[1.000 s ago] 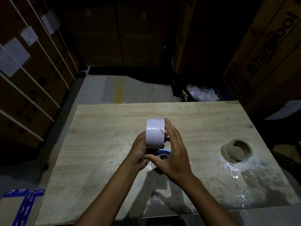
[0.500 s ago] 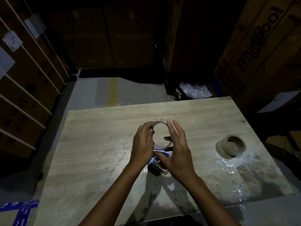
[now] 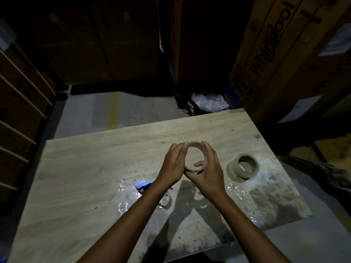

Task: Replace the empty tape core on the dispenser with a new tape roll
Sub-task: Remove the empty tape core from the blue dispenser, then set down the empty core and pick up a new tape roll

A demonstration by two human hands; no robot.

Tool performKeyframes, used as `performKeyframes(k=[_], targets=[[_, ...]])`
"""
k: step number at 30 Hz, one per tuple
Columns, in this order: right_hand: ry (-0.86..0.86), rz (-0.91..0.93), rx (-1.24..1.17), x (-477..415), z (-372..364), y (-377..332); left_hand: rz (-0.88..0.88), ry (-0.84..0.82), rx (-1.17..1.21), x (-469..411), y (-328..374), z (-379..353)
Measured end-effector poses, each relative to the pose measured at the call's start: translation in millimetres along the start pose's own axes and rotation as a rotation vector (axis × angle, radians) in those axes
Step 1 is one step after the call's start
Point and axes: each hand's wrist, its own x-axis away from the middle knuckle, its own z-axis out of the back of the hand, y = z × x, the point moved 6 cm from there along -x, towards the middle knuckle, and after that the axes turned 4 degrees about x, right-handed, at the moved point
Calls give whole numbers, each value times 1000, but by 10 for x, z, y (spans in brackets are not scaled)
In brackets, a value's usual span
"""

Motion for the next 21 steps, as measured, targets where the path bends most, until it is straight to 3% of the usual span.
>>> performKeyframes(k=[8,13,21], targets=[[18,-87,-40,-501,417,666,180,-41,191,-536,-109,-746],[43,-240,90,-988,507,1359,293,-54,260,-671,-385,-956],[-118,-299,313,-1659,278,2175,460,55,422,-876,-722,-881]])
